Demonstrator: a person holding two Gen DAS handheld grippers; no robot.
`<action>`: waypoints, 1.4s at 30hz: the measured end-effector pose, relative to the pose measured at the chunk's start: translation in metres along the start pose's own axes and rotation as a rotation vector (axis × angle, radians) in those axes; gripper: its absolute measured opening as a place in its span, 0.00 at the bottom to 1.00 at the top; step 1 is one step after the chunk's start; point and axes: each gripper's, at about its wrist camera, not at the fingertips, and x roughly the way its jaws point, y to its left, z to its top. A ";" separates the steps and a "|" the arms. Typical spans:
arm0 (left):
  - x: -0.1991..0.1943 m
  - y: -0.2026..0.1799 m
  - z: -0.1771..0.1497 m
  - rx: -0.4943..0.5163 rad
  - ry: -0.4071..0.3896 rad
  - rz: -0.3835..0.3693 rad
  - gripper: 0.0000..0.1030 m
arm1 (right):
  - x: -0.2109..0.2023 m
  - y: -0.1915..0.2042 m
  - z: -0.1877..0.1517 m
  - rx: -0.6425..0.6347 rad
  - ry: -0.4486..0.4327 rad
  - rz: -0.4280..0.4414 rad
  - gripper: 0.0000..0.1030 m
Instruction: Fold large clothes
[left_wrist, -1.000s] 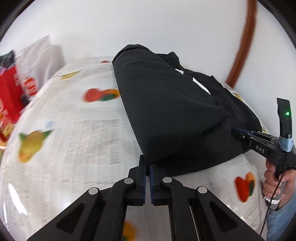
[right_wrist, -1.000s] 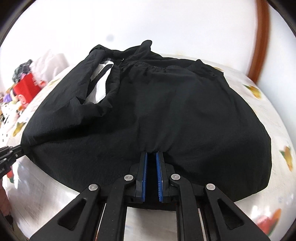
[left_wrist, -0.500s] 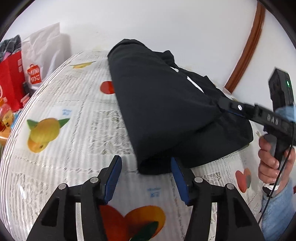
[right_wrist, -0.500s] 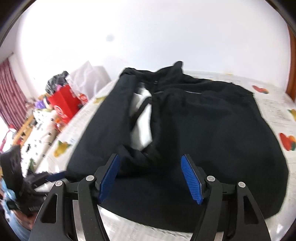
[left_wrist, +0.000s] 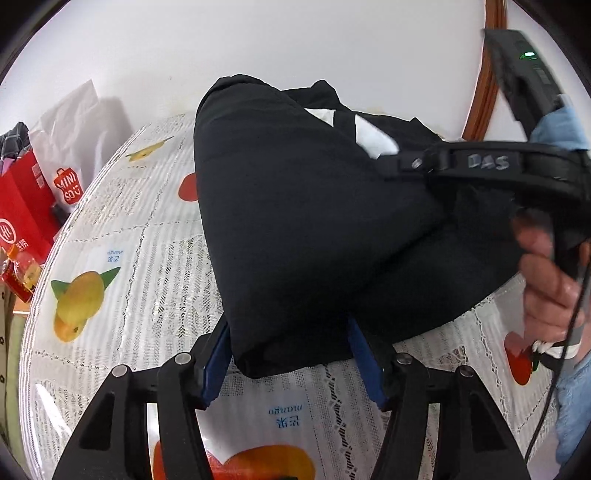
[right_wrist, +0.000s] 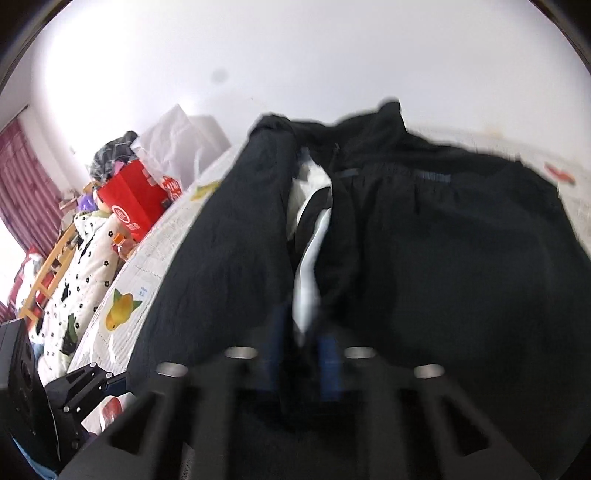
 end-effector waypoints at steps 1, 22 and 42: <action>0.000 0.001 0.000 -0.003 0.000 -0.001 0.57 | -0.006 0.001 0.001 -0.012 -0.022 0.005 0.08; -0.006 -0.003 -0.001 0.015 -0.025 -0.028 0.55 | -0.097 -0.081 -0.066 0.110 -0.144 -0.158 0.13; 0.015 -0.049 0.013 0.078 0.011 -0.036 0.56 | -0.066 -0.077 -0.036 0.083 -0.088 -0.122 0.06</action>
